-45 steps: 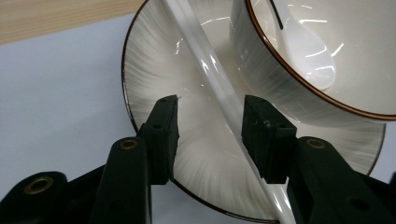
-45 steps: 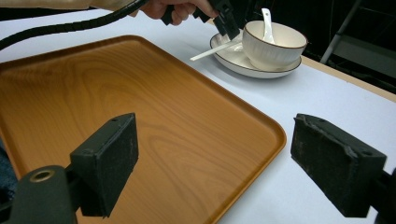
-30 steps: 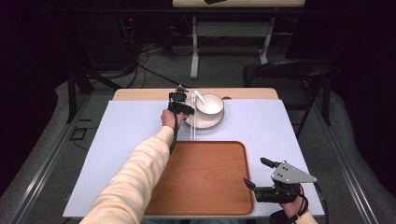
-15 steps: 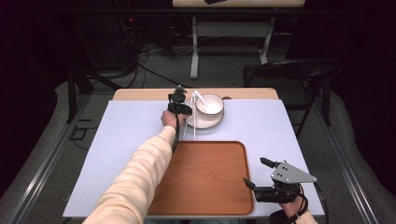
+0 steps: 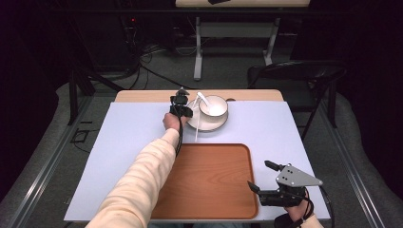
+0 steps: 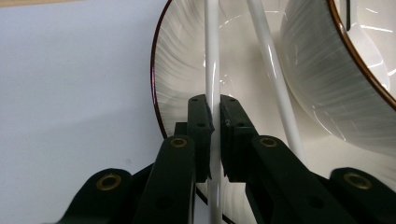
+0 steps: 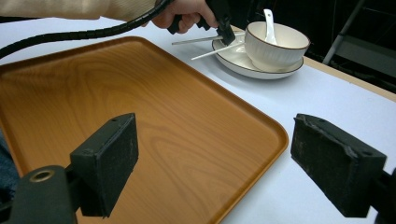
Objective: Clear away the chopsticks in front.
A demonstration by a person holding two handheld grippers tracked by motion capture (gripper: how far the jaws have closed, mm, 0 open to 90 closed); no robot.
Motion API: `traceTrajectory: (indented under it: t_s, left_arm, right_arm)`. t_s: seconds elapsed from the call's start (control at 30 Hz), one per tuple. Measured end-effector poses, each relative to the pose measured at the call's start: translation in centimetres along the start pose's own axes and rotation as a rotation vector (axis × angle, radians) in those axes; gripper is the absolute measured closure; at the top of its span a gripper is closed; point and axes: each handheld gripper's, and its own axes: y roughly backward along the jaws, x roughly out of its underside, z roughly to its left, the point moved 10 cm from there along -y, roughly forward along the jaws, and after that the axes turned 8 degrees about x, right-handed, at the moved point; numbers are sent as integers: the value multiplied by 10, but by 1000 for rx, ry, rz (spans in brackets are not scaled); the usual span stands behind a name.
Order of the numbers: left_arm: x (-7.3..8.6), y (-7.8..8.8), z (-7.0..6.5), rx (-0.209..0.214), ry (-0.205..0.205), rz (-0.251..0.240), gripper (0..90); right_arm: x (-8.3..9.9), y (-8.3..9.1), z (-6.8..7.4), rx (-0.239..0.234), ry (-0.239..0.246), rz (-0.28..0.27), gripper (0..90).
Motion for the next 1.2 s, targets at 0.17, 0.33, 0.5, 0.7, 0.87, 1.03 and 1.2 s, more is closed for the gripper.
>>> traceTrajectory:
  t_s: [0.17,0.33,0.5,0.7,0.87,1.03,1.2]
  left_arm:
    - [-2,4,-1,8,1,-14,842]
    - [-6,15,-4,8,-11,-36,842]
    - [-8,27,-6,11,-23,-54,843]
    - [-5,41,-1,13,-38,-66,843]
    - [-2,53,2,27,-41,-90,844]
    - [2,64,5,38,-39,-112,844]
    - [10,81,13,49,-44,-137,844]
  right_arm:
    - [0,0,0,0,0,1,144]
    - [1,0,0,1,0,4,144]
    - [0,0,0,0,-2,4,144]
    - [0,0,0,0,0,5,144]
    - [0,0,0,1,0,4,144]
    - [1,0,0,1,-1,5,144]
    - [0,-1,0,1,-2,5,144]
